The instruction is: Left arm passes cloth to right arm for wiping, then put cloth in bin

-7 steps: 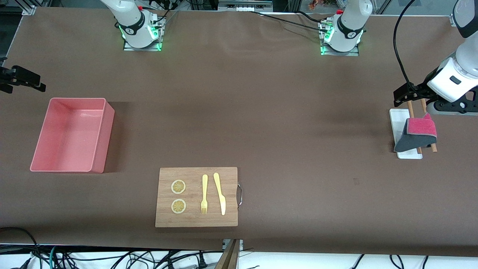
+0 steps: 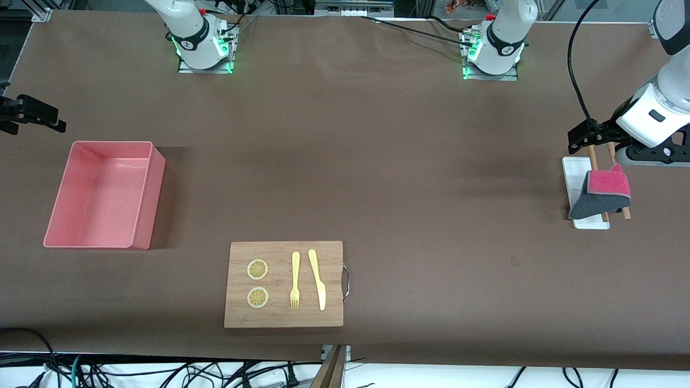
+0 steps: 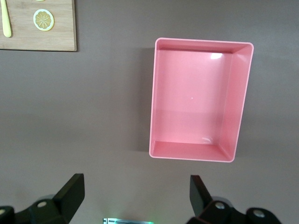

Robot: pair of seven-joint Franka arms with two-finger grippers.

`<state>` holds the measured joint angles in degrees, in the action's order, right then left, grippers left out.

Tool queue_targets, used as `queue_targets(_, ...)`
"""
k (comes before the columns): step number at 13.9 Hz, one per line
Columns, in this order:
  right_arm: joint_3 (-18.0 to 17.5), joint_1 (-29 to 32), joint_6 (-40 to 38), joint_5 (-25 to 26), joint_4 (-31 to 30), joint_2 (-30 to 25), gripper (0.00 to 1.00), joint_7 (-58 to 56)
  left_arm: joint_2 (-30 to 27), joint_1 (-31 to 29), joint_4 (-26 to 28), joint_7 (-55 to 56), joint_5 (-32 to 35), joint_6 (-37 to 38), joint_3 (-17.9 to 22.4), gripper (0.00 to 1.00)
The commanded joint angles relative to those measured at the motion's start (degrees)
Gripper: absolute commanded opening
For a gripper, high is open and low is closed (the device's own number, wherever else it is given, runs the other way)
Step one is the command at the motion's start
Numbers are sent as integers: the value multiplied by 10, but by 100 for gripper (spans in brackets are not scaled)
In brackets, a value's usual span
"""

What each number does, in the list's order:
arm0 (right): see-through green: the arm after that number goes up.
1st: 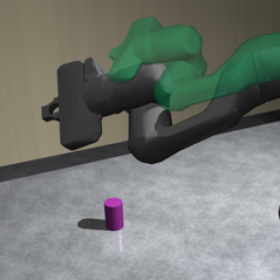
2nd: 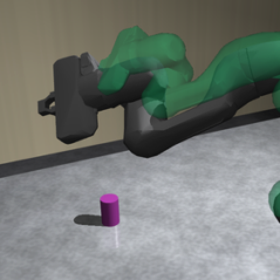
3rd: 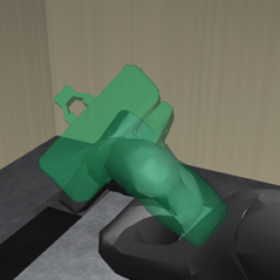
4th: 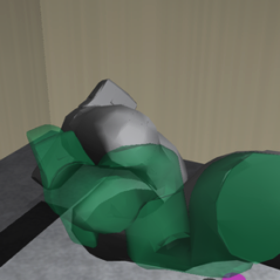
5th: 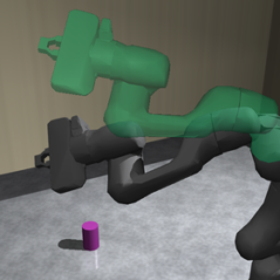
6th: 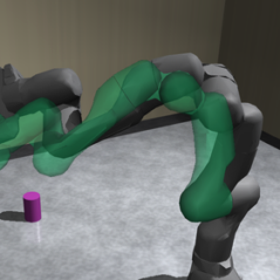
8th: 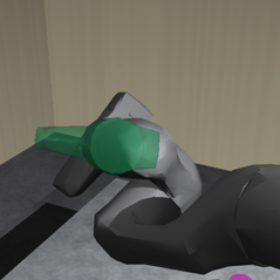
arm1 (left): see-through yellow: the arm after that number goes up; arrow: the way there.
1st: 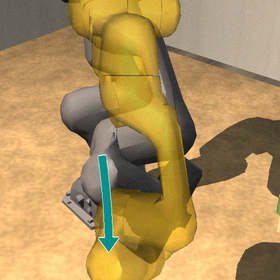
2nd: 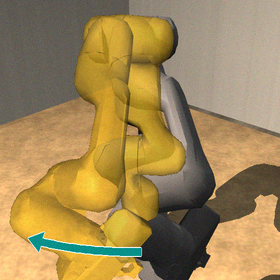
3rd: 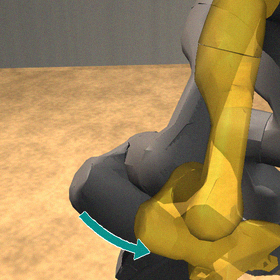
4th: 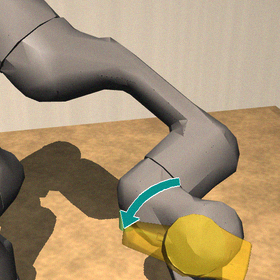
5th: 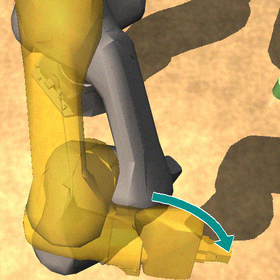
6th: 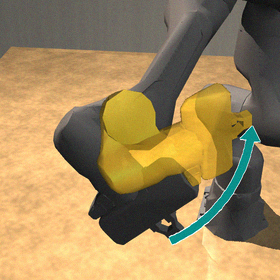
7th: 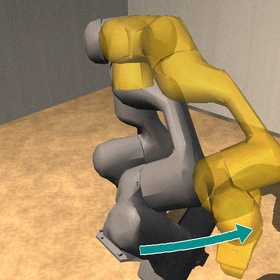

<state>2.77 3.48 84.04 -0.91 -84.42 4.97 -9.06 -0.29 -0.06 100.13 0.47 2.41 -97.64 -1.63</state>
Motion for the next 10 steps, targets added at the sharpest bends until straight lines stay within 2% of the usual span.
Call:
queue_targets(1,0,-1,-6,-1,16,7,99,4,0,-4,0,5,-5,31,-6,100)
queue_targets(10,0,-1,-6,-2,16,7,99,4,5,1,-1,1,-4,37,-7,100)
